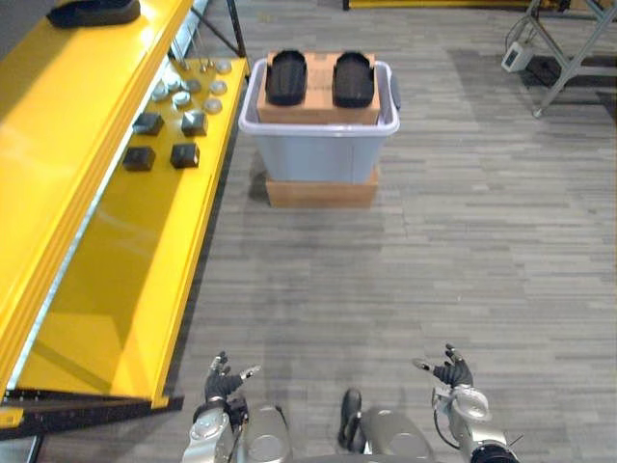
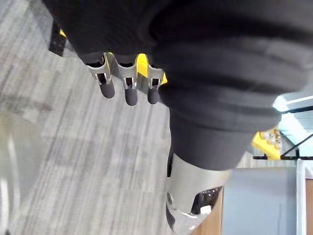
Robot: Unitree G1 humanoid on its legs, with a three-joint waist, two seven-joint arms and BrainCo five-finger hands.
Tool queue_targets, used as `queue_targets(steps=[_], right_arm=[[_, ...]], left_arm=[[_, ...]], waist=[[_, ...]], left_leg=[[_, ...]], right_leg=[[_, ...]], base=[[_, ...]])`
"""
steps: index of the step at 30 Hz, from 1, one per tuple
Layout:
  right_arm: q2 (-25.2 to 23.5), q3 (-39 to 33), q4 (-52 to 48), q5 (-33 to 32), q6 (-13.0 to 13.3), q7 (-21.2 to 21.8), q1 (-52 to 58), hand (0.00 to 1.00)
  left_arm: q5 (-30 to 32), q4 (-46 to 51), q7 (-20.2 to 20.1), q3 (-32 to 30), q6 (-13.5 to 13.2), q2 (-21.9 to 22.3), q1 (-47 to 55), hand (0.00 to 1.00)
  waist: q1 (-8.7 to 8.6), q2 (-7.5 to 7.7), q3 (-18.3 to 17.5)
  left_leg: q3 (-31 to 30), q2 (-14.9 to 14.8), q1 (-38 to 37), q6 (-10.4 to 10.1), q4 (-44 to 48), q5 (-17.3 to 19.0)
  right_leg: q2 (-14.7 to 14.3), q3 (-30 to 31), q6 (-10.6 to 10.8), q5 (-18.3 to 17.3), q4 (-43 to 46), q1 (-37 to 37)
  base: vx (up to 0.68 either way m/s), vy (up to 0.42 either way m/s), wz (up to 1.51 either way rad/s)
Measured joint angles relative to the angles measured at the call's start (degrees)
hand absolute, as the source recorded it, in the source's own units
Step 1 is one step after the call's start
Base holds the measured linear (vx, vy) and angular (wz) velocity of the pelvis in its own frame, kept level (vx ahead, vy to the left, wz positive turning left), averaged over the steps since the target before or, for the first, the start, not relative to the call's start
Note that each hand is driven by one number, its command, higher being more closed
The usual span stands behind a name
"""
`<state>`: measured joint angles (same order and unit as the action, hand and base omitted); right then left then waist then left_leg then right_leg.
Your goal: Walk over and take plastic housings, then place them on the shelf
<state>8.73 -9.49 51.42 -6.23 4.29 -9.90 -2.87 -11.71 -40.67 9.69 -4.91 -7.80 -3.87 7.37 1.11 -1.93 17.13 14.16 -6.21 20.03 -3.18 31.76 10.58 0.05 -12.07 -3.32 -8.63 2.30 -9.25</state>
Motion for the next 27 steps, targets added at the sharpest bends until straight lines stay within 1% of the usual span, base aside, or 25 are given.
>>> queue_targets(steps=[1,2,3,4,5,6,7,8,9,10,11,13,14,15,16,17,18,19,20,21,22,23,24,25,27], right_arm=[[0.0,-1.0,0.1,0.0,-0.2,0.0,0.1,0.00],[0.1,-1.4,0.1,0.0,-0.2,-0.1,0.2,0.00],[0.5,-1.3,0.2,0.0,-0.2,-0.1,0.4,0.00],[0.3,-1.3,0.2,0.0,-0.2,-0.1,0.6,0.00],[-0.1,-1.3,0.2,0.0,-0.3,-0.1,1.0,0.00],[-0.4,-1.3,0.2,0.0,-0.3,-0.1,1.6,0.00],[-0.5,-1.3,0.2,0.1,-0.3,-0.1,1.6,0.00],[-0.5,-1.6,0.4,0.1,-0.3,-0.1,1.7,0.00],[-0.7,-2.0,0.8,0.1,-0.3,0.0,1.7,0.00],[-1.1,-2.7,1.2,0.1,-0.3,0.0,2.2,0.00],[-1.5,-3.0,1.2,0.0,-0.3,0.1,2.5,0.00],[-2.1,-2.9,1.1,0.0,-0.3,0.1,2.9,0.00],[-2.4,-2.8,1.1,0.0,-0.2,0.1,3.0,0.00],[-2.6,-2.7,1.1,0.0,-0.2,0.1,3.2,0.00],[-2.8,-2.7,1.1,0.0,-0.2,0.1,3.4,0.00],[-2.8,-2.8,1.1,0.0,-0.3,0.1,3.7,0.00],[-2.8,-2.8,1.1,0.0,-0.3,0.1,3.7,0.00],[-3.0,-2.8,1.1,0.0,-0.3,0.1,3.8,0.00],[-3.3,-3.0,1.1,0.1,-0.3,0.1,4.5,0.00],[-3.5,-3.0,1.1,0.1,-0.3,0.1,4.9,0.00],[-4.4,-3.0,1.1,0.1,-0.4,0.1,6.3,0.00],[-3.8,-3.1,1.2,0.1,-0.5,0.1,6.7,0.00],[-4.0,-3.1,0.9,0.1,-0.5,0.2,7.0,0.00],[-4.2,-3.1,-0.1,0.1,-0.5,0.2,7.3,0.00],[-4.6,-2.9,-3.4,0.0,-0.4,0.1,8.4,0.00]], left_arm=[[0.0,0.3,-0.1,-0.5,-0.1,0.7,0.8,0.00],[0.0,0.3,-0.3,-0.4,-0.1,1.0,1.1,0.00],[0.0,0.1,-0.8,-0.3,0.0,1.6,1.4,0.00],[0.0,-0.1,-0.8,-0.3,0.1,1.5,1.3,0.00],[0.0,-0.4,-0.8,-0.4,0.1,1.5,1.2,0.00],[0.0,-0.4,-0.9,-0.4,0.0,1.7,0.5,0.00],[0.0,-0.4,-0.9,-0.4,0.1,1.7,0.2,0.00],[0.0,-0.4,-1.0,-0.4,0.1,1.8,0.0,0.00],[0.0,-0.4,-0.9,-0.5,0.1,1.8,0.2,0.00],[0.1,-0.8,-0.9,-0.4,0.3,1.5,0.4,0.00],[0.1,-1.4,-0.9,-0.4,0.5,1.2,0.3,0.00],[0.1,-2.2,-0.8,-0.3,0.5,0.8,0.4,0.00],[0.0,-2.4,-0.8,-0.2,0.5,0.5,0.2,0.00],[0.0,-2.4,-0.9,-0.2,0.5,0.2,0.1,0.00],[0.0,-2.5,-0.9,-0.2,0.5,0.1,-0.3,0.00],[0.1,-2.5,-0.9,-0.2,0.5,0.1,-0.8,0.00],[0.1,-2.6,-0.9,-0.2,0.5,0.1,-0.9,0.00],[0.1,-2.7,-0.9,-0.2,0.5,0.0,-0.9,0.00],[0.1,-2.8,-0.9,-0.3,0.5,-0.4,-0.6,0.00],[0.1,-2.8,-0.9,-0.3,0.5,-0.5,-0.4,0.00],[0.1,-2.7,-0.9,-0.4,0.5,-1.0,0.6,0.00],[0.2,-4.0,-0.8,-0.8,0.8,0.1,0.8,0.00],[0.5,-3.8,-1.0,-2.1,0.8,0.9,1.7,0.00],[0.9,-3.4,-0.9,-3.2,0.7,1.9,1.7,0.00],[1.0,-2.6,-1.0,-4.4,0.8,3.2,1.7,0.00]], waist=[[0.29,-0.61,-0.4],[0.65,-1.12,-0.6],[1.82,-2.11,-0.7],[2.23,-1.83,-0.9],[2.71,-0.34,-1.8],[2.66,1.61,-2.6],[2.55,2.52,-2.7],[2.49,2.80,-2.7],[2.56,2.81,-2.7],[2.26,2.81,-2.7],[1.90,2.87,-2.7],[0.48,2.71,-2.8],[-0.38,2.46,-2.7],[-0.41,2.44,-2.6],[-0.62,2.37,-2.6],[-0.87,2.25,-2.6],[-0.86,2.27,-2.6],[-0.92,2.47,-2.7],[-0.90,2.90,-2.9],[-0.88,3.33,-3.1],[-0.86,5.20,-4.2],[-0.60,3.44,-4.6],[-0.49,2.81,-5.6],[-0.65,2.23,-5.5],[-0.57,1.22,-5.1]], left_leg=[[0.0,1.9,0.0,-1.3,-13.9,-3.4],[0.0,2.1,0.2,-1.6,-19.0,-4.7],[0.0,2.1,1.9,-0.2,-21.8,-7.4],[-0.1,2.2,1.8,1.9,-20.5,-10.9],[0.1,3.9,1.2,6.5,-20.8,-15.2],[0.2,6.1,1.1,9.6,-21.0,-16.7],[0.3,7.2,0.9,10.4,-19.8,-15.9],[0.4,7.6,0.8,11.1,-16.1,-12.3],[0.4,7.8,-0.2,11.1,-14.8,-10.3],[-0.4,8.7,-3.8,11.2,-14.2,-7.3],[-1.2,10.0,-8.4,10.9,-15.4,-5.2],[-2.5,11.3,-15.7,10.6,-19.3,-3.8],[-3.3,11.4,-20.0,10.4,-21.6,-3.5],[-3.6,11.3,-21.8,10.3,-22.7,-3.5],[-4.3,11.0,-24.4,9.9,-23.8,-3.2],[-4.8,10.4,-25.9,8.4,-23.9,-2.4],[-4.8,10.1,-26.6,7.7,-23.9,-1.9],[-4.9,9.6,-27.9,6.0,-24.0,-0.8],[-4.9,9.3,-29.5,3.9,-23.9,0.5],[-4.9,9.3,-30.2,3.0,-23.8,1.2],[-5.7,10.2,-31.9,1.7,-23.6,2.4],[-6.3,8.7,-32.8,1.5,-22.9,3.7],[-6.1,7.1,-32.4,0.7,-20.4,4.2],[-5.9,4.8,-30.2,-1.3,-12.8,5.6],[-5.1,-0.6,-22.0,-1.6,7.3,5.8]], right_leg=[[0.0,0.4,1.3,-0.9,-1.7,-2.5],[-0.3,0.9,2.0,-1.4,-2.6,-3.6],[-0.9,2.3,3.5,-3.1,-4.2,-6.7],[-0.4,2.8,4.3,-4.0,-4.4,-7.9],[1.1,2.9,5.6,-4.8,-4.1,-8.8],[3.6,2.7,5.6,-4.7,-2.1,-8.3],[4.7,2.9,5.8,-4.6,-0.3,-7.9],[5.5,3.6,6.7,-4.6,7.2,-6.1],[6.3,4.0,8.4,-4.3,12.7,-4.8],[7.7,5.3,12.9,-1.8,26.1,-1.2],[9.4,5.9,15.0,-1.0,40.9,3.9],[11.6,3.9,11.5,-2.9,52.6,10.2],[12.1,1.4,9.3,-4.3,53.6,13.9],[12.1,0.4,8.9,-5.5,52.5,15.7],[11.9,-2.1,8.4,-7.3,47.1,18.6],[11.0,-3.8,8.1,-7.4,37.9,20.4],[10.3,-3.9,7.9,-7.1,33.0,21.2],[8.6,-3.5,6.7,-3.6,22.6,22.3],[7.2,-2.7,5.6,2.6,14.0,22.6],[6.6,-1.9,4.8,6.8,11.2,22.4],[6.5,-0.7,2.6,16.1,9.5,22.3],[5.6,-1.2,1.2,14.4,12.2,22.3],[4.6,-1.5,0.7,12.0,12.2,21.9],[3.2,-2.3,0.5,10.0,11.0,19.8],[0.4,-3.5,-0.5,8.4,8.2,15.6]], base=[[0.45,0.078,-0.28],[0.69,0.193,-0.54],[0.60,0.201,-0.50],[0.78,0.237,-0.40],[0.70,0.207,-0.03],[0.71,0.207,0.13],[0.67,0.229,0.25],[0.39,0.132,0.21],[0.61,0.225,0.23],[0.59,0.217,0.21],[0.79,0.287,0.29],[0.52,0.160,0.31],[0.40,0.089,0.27],[0.47,0.069,0.32],[0.44,0.009,0.36],[0.42,-0.019,0.38],[0.41,-0.062,0.37],[0.51,-0.126,0.35],[0.53,-0.146,0.37],[0.53,-0.199,0.37],[0.37,-0.181,0.22],[0.44,-0.217,0.18],[0.45,-0.238,0.07],[0.49,-0.287,0.12],[0.37,-0.254,0.12]])
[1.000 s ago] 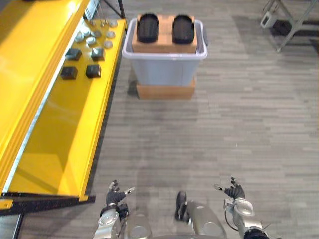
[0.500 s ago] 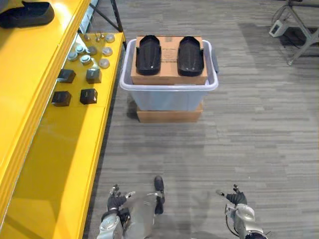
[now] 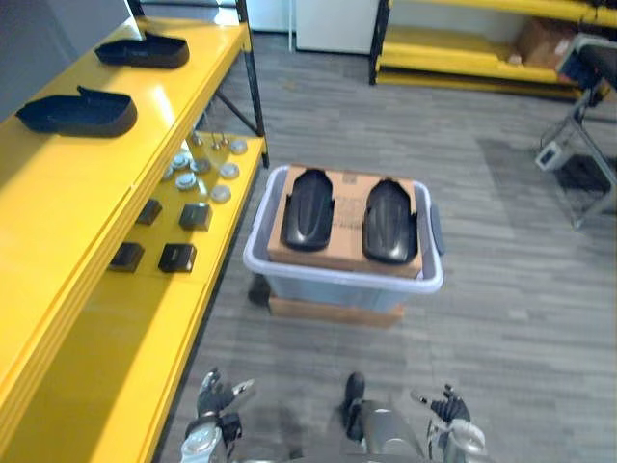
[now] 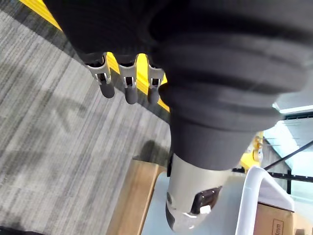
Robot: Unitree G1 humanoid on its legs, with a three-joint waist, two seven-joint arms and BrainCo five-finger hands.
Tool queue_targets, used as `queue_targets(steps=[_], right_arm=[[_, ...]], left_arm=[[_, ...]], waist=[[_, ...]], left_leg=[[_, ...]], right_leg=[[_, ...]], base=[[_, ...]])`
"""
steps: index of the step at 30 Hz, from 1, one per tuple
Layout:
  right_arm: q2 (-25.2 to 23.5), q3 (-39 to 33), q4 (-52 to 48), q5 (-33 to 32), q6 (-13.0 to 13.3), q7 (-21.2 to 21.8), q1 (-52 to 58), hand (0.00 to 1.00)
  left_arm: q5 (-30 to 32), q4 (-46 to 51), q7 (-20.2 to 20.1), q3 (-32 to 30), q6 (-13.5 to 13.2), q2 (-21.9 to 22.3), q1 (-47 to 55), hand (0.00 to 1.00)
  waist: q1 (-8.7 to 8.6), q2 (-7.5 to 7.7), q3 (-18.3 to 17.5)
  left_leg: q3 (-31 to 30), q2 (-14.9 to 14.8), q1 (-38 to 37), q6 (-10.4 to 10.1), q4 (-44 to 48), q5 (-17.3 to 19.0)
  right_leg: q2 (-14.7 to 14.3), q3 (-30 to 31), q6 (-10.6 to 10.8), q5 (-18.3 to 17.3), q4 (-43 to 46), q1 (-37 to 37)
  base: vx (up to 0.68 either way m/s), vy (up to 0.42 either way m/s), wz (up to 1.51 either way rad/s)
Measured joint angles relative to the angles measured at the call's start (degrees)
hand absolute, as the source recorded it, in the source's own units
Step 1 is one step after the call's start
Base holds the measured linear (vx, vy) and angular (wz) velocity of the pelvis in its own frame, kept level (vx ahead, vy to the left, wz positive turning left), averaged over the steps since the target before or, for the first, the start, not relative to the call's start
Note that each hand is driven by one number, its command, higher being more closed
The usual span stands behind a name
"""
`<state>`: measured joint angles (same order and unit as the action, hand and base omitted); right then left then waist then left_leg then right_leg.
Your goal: Walk over and take plastic housings, then place them on the shelf
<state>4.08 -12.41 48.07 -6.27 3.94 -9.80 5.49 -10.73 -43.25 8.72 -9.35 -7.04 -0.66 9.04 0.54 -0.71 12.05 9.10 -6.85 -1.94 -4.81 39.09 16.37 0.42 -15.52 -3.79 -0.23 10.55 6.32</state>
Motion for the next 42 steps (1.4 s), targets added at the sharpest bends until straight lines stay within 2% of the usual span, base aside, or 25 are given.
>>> queue_targets(steps=[1,2,3,5,6,7,8,9,10,14,18,21,27,31,37,42], right_arm=[[-0.3,0.0,-0.9,-0.1,0.1,0.0,0.3,0.00],[-0.6,0.0,-1.3,-0.2,0.1,0.0,0.3,0.00],[-0.6,-0.1,-1.9,-0.5,0.6,0.0,0.0,0.00],[-0.5,-0.2,-1.9,-0.8,0.9,0.0,-0.2,0.00],[-0.4,-0.5,-1.9,-1.0,0.9,-0.1,-0.3,0.00],[-0.4,-0.7,-1.9,-1.0,0.9,-0.1,-0.3,0.00],[-0.4,-1.0,-1.7,-1.0,0.9,-0.1,-0.3,0.00],[0.1,-1.3,-1.7,-1.0,0.9,-0.2,0.0,0.00],[0.0,-1.3,-1.4,-1.0,0.8,-0.2,0.3,0.00],[-1.8,-1.1,-1.8,-1.0,0.6,-0.1,2.0,0.00],[-1.4,-1.3,-1.8,-1.1,0.6,-0.1,2.1,0.00],[-0.9,-5.1,-2.8,-1.7,0.6,-0.2,1.5,0.00],[7.4,-11.6,-19.4,-2.7,0.8,-3.3,1.7,0.00],[8.1,-11.0,-30.6,-1.7,1.7,-5.4,0.6,0.00],[7.6,-6.1,-35.4,6.9,1.9,-6.8,-4.8,0.00],[7.6,-4.1,-31.1,13.8,-0.6,-8.4,-10.8,0.00]], left_arm=[[0.0,0.3,-0.1,0.0,0.0,0.4,0.0,0.00],[0.0,0.2,-0.1,0.1,0.1,0.5,0.1,0.00],[-0.1,0.2,-0.5,0.4,0.2,1.1,0.5,0.00],[-0.1,0.3,-1.1,0.4,0.2,1.3,0.2,0.00],[-0.1,0.2,-1.1,0.4,0.2,1.4,0.0,0.00],[-0.1,0.2,-1.1,0.4,0.2,1.5,-0.2,0.00],[-0.2,0.2,-1.0,0.7,0.2,1.6,-0.4,0.00],[-0.2,0.0,-1.1,1.1,0.2,1.7,-0.4,0.00],[-0.3,-0.7,-1.1,1.4,0.2,1.5,-0.5,0.00],[-0.3,-1.4,-1.1,2.3,0.2,0.3,-0.8,0.00],[-0.1,-2.3,-1.1,2.4,0.2,-0.4,-0.6,0.00],[-0.1,-2.3,-1.1,2.4,0.2,-1.7,-0.4,0.00],[0.1,-2.1,-1.2,2.4,0.2,-2.6,1.9,0.00],[0.2,-2.1,-1.2,2.6,0.2,-2.6,2.9,0.00],[0.4,-1.7,-1.2,3.6,0.2,-2.7,3.4,0.00],[0.4,-1.7,-1.3,4.9,0.2,-2.9,3.5,0.00]], waist=[[0.31,-0.33,0.2],[0.49,-0.24,0.2],[0.35,0.45,0.3],[0.47,0.46,0.1],[0.54,0.27,0.0],[0.47,0.23,0.0],[0.50,-0.30,-0.2],[0.40,-1.02,-0.5],[0.44,-1.40,-0.7],[0.38,0.74,-1.7],[0.39,1.08,-2.1],[0.39,1.01,-2.1],[0.08,0.36,-3.4],[0.02,1.15,-4.1],[0.30,1.27,-4.2],[0.38,0.99,-4.0]], left_leg=[[1.8,-4.5,3.6,0.8,9.0,0.5],[2.3,-5.8,4.6,0.9,10.3,0.6],[2.0,-6.2,6.3,0.9,5.8,0.6],[1.5,-5.3,6.7,0.9,-2.6,0.6],[-0.6,-4.0,7.1,0.7,-9.3,0.4],[-1.8,-3.2,7.3,0.6,-12.3,0.3],[-4.7,-1.6,7.1,-0.4,-17.8,-0.7],[-6.1,-1.0,6.8,-0.7,-21.8,-4.2],[-5.5,-0.8,5.6,0.9,-23.1,-9.3],[-2.8,2.1,2.4,2.3,-26.6,-8.9],[-1.2,4.0,0.9,3.4,-29.5,-9.5],[-0.9,4.7,-0.4,4.0,-31.4,-9.9],[-0.1,5.6,-1.8,4.7,-35.9,-11.3],[-0.1,5.9,-1.9,4.9,-37.4,-12.0],[-0.5,6.5,-0.7,5.3,-37.4,-12.3],[-1.5,7.0,0.1,5.7,-37.4,-12.6]], right_leg=[[-2.1,0.0,-1.2,-0.9,-1.0,-2.6],[-2.5,0.0,-1.1,-0.9,-1.1,-3.7],[-2.4,0.6,-1.0,-1.8,-1.9,-5.8],[-2.2,2.2,-0.6,-2.0,-2.9,-7.1],[-1.7,3.1,-0.2,-2.3,-2.9,-7.2],[-1.4,3.6,0.1,-2.4,-2.8,-7.2],[-0.8,4.7,0.9,-2.7,-2.6,-7.2],[-0.8,5.5,1.6,-2.9,-2.5,-7.2],[-0.8,6.8,2.7,-3.3,-2.5,-7.8],[2.4,8.8,5.3,-3.8,-3.5,-9.0],[3.9,9.8,6.6,-3.1,-5.5,-9.3],[4.3,10.7,7.1,-2.8,-6.9,-10.1],[4.4,11.7,7.6,-2.4,-7.9,-9.3],[4.0,12.3,7.6,-1.6,-9.4,-8.9],[4.2,12.1,7.7,-0.1,-12.0,-9.0],[4.6,11.1,7.8,0.2,-12.4,-8.8]], base=[[0.27,-0.159,-0.08],[0.37,-0.176,-0.24],[0.28,-0.106,-0.23],[0.27,-0.022,-0.38],[0.24,0.065,-0.39],[0.24,0.131,-0.37],[0.20,0.171,-0.36],[0.24,0.227,-0.53],[0.19,0.196,-0.43],[0.14,0.183,-0.18],[0.09,0.115,-0.17],[0.04,0.044,-0.08],[0.02,0.020,-0.10],[0.01,0.007,-0.03],[-0.01,-0.001,0.02],[-0.03,0.000,0.09]])
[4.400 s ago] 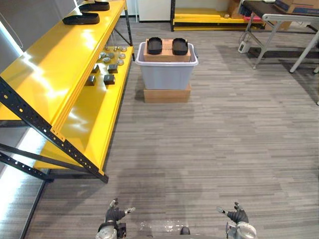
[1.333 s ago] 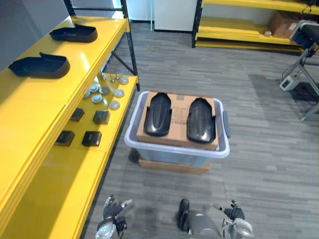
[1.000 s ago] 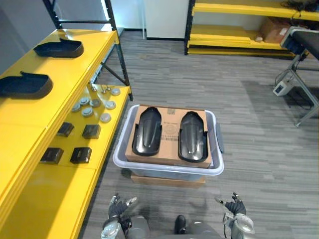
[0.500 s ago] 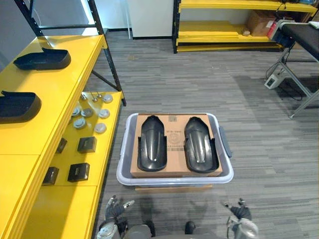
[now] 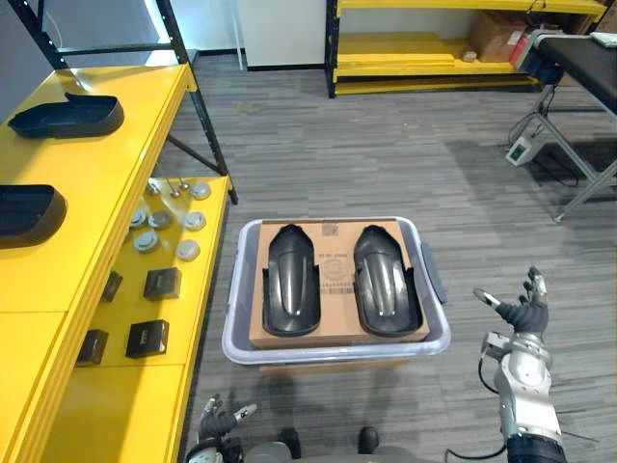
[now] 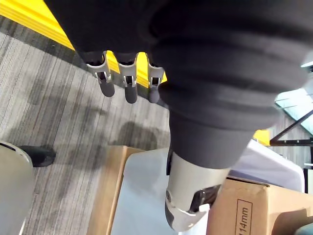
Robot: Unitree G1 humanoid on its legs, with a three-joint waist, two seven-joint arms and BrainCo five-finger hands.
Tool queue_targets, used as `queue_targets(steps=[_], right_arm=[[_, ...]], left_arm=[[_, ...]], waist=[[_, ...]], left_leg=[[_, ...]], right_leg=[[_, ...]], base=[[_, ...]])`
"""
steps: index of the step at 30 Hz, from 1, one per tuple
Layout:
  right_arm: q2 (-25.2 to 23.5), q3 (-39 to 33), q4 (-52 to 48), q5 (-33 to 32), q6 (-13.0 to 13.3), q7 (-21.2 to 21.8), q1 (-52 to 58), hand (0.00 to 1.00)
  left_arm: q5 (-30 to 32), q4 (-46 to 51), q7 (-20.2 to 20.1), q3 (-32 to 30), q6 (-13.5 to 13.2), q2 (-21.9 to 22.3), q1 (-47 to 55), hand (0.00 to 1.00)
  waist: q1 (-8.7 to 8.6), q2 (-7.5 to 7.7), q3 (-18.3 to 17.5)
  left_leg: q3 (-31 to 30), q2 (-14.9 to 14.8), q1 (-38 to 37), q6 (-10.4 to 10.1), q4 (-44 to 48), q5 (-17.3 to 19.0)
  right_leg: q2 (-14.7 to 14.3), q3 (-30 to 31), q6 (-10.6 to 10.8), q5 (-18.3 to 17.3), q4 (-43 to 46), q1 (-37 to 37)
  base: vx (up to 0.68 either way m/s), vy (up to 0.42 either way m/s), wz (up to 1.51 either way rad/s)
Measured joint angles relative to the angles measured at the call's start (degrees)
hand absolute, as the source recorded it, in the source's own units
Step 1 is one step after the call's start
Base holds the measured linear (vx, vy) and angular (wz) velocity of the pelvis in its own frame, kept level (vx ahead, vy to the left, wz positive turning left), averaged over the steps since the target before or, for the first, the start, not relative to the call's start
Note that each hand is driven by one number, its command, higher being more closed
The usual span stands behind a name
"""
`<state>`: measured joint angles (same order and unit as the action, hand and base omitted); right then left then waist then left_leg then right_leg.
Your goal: Walk over and take plastic housings, then place them on the shelf
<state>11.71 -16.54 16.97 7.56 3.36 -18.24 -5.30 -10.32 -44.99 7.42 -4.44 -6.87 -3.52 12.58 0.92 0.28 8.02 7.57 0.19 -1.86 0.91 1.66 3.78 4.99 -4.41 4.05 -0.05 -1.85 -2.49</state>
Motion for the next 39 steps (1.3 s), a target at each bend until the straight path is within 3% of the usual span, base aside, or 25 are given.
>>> queue_targets(steps=[7,10,16,17,22,30,35,39], right_arm=[[1.9,3.8,17.5,2.3,-3.9,-3.0,-16.5,0.00],[2.4,4.1,21.9,2.9,-4.8,-3.1,-21.1,0.00],[4.7,4.3,32.2,3.3,-5.3,-3.6,-30.9,0.00],[5.4,4.4,33.9,3.2,-5.6,-4.0,-32.5,1.00],[7.4,4.7,39.8,3.0,-6.1,-4.1,-37.3,1.00],[9.9,5.8,41.3,1.5,-6.1,-4.5,-40.0,1.00],[9.9,6.4,36.9,1.5,-6.1,-4.6,-39.2,1.00],[9.4,7.2,27.9,2.2,-6.1,-4.7,-33.8,1.00]], left_arm=[[-0.1,1.7,0.3,2.2,-0.9,-0.1,-0.8,0.00],[-0.3,2.0,0.6,2.5,-1.3,-0.1,-2.7,0.00],[-0.8,2.7,2.0,3.7,-2.5,-0.1,-4.3,0.00],[-1.2,2.7,2.7,4.2,-2.5,-0.1,-4.9,0.00],[-2.0,2.7,3.1,5.1,-2.5,-0.1,-7.1,0.00],[-2.6,2.7,4.0,6.7,-2.6,-0.9,-7.7,0.00],[-2.6,2.7,4.0,6.8,-2.6,-0.9,-7.7,0.00],[-2.6,4.1,3.9,7.3,-2.5,-0.6,-7.3,0.00]], waist=[[0.37,-1.59,5.4],[1.78,-1.74,8.5],[1.85,-2.59,12.7],[2.02,-2.80,13.2],[2.91,-2.94,15.7],[2.75,-2.81,16.6],[1.57,-2.79,16.6],[1.52,-2.73,16.6]], left_leg=[[-2.3,1.0,4.0,0.9,-0.8,-2.7],[-2.8,1.0,5.3,0.9,-0.7,-3.4],[-3.1,1.5,9.3,1.3,0.5,-4.3],[-3.1,1.7,10.1,1.5,0.7,-4.5],[-3.1,1.9,11.9,1.8,1.4,-4.6],[-2.9,1.9,12.0,1.8,1.3,-4.6],[-2.8,1.9,11.6,1.8,1.1,-4.6],[-2.8,1.9,9.7,1.8,0.6,-4.6]], right_leg=[[0.8,-1.8,0.0,1.9,-0.4,3.0],[0.8,-2.0,-0.2,2.7,-0.4,4.0],[1.3,-2.1,-0.1,4.1,-0.2,7.4],[1.5,-2.1,0.0,4.4,-0.2,8.1],[1.6,-2.1,-0.1,4.8,0.0,9.8],[1.6,-1.9,-0.1,4.8,0.1,10.1],[1.6,-1.8,-0.2,4.9,0.1,9.9],[1.6,-1.8,-0.2,4.9,0.1,8.2]], base=[[-0.07,0.006,0.14],[-0.11,0.003,0.10],[-0.08,0.029,0.03],[-0.05,0.040,0.01],[-0.04,0.033,-0.01],[0.01,0.002,-0.01],[0.00,0.000,0.00],[0.00,0.000,0.00]])
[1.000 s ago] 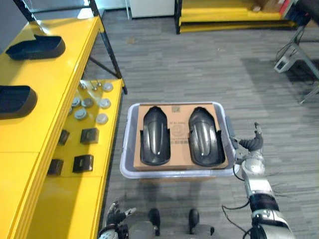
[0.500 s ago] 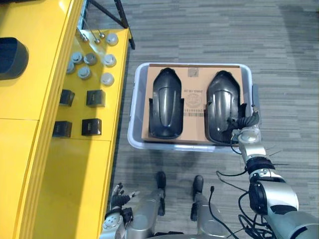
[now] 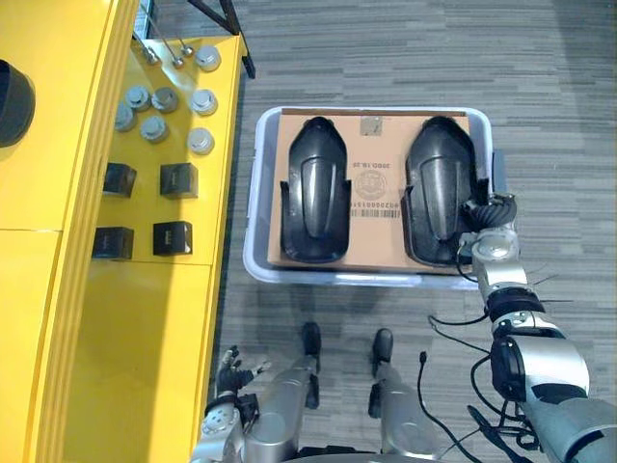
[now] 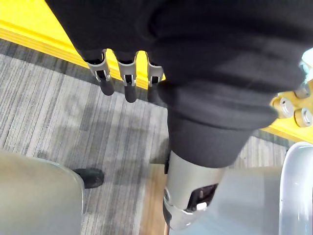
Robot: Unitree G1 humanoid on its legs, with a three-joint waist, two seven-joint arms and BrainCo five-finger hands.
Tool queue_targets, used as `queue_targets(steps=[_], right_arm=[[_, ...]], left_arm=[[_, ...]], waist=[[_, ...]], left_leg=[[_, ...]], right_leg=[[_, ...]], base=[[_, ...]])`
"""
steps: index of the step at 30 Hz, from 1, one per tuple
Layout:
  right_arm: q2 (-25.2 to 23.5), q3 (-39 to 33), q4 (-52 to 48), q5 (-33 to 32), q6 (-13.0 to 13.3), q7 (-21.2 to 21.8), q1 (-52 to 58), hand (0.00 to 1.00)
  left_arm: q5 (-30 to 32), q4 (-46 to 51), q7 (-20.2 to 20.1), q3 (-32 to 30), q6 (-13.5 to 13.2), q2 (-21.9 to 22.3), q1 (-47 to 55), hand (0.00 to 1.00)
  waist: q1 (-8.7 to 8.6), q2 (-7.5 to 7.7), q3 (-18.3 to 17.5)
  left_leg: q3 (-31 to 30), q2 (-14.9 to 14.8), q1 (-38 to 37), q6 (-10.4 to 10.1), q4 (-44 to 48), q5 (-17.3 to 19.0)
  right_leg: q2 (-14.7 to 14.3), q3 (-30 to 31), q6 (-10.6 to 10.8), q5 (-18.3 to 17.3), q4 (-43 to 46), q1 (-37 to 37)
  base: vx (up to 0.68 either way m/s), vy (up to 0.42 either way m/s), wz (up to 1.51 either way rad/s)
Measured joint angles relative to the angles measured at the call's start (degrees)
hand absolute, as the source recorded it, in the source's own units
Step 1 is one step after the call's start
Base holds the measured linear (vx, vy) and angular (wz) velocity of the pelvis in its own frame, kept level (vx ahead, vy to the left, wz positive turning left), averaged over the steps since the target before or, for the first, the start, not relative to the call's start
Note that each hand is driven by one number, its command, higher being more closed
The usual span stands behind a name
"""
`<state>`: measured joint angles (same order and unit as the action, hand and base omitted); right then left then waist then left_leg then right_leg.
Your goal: Walk over and take plastic housings, then place them on the shelf
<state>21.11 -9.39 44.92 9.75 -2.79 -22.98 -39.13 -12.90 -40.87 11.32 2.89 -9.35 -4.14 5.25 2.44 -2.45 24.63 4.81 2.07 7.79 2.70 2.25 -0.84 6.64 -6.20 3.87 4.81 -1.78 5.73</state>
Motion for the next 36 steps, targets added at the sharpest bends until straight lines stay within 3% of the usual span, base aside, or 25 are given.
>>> queue_targets(steps=[5,12,18,21,27,32,36], right_arm=[[-2.4,-0.5,-17.1,2.5,0.0,-1.7,9.7,1.00],[-8.3,-1.6,-30.2,5.7,0.0,-4.9,17.3,1.00],[-14.7,0.3,-42.7,10.1,0.1,-7.0,19.8,1.00],[-17.5,4.0,-46.6,11.3,0.2,-7.0,19.9,1.00],[-20.7,13.2,-51.0,12.5,0.8,-5.4,19.9,1.00],[-22.2,21.2,-51.1,12.8,2.6,-2.6,20.0,1.00],[-22.9,23.1,-51.3,12.9,3.7,-1.8,20.0,1.00]], left_arm=[[0.0,9.4,-0.1,1.4,0.1,0.6,2.0,0.00],[0.1,28.7,0.2,1.5,0.0,1.9,4.9,0.00],[2.0,45.6,6.3,3.4,-0.2,4.2,1.0,0.00],[4.3,48.0,9.3,5.8,-1.0,4.4,-4.6,0.00],[7.9,48.3,11.3,10.6,-0.9,4.6,-9.3,0.00],[10.4,48.0,12.0,14.1,0.5,4.5,-12.2,0.00],[12.4,46.9,12.6,16.3,2.0,3.9,-13.0,0.00]], waist=[[-1.06,0.24,-0.7],[-1.73,0.60,-7.3],[-1.95,0.86,-10.6],[-1.87,1.08,-12.1],[-2.01,2.06,-13.8],[-2.89,2.58,-15.7],[-3.12,2.61,-16.3]], left_leg=[[-0.1,0.2,-1.8,0.0,-0.4,0.0],[-0.3,-0.2,-4.4,-0.3,-2.9,-0.6],[-2.6,0.2,-6.8,-0.3,-4.7,-1.4],[-3.4,0.3,-7.8,-0.3,-5.5,-1.9],[-3.2,0.4,-9.4,-0.3,-6.2,-1.9],[-3.0,0.4,-9.7,-0.3,-6.3,-1.9],[-2.7,0.4,-10.3,-0.3,-6.6,-1.9]], right_leg=[[0.1,-0.1,0.0,0.0,-0.4,-1.8],[0.1,0.1,0.4,-0.3,-1.3,-3.8],[0.3,-2.1,0.9,-1.2,-1.4,-6.3],[0.4,-3.2,0.9,-1.5,-1.4,-7.4],[0.5,-3.1,1.0,-1.8,-1.4,-8.5],[0.6,-3.0,0.9,-1.9,-1.3,-8.6],[0.5,-2.7,0.9,-1.9,-1.3,-8.6]], base=[[0.00,0.000,0.00],[0.00,-0.013,0.00],[0.01,-0.006,0.18],[0.02,-0.012,0.17],[-0.01,-0.007,-0.01],[0.00,-0.002,-0.01],[-0.01,-0.006,-0.04]])
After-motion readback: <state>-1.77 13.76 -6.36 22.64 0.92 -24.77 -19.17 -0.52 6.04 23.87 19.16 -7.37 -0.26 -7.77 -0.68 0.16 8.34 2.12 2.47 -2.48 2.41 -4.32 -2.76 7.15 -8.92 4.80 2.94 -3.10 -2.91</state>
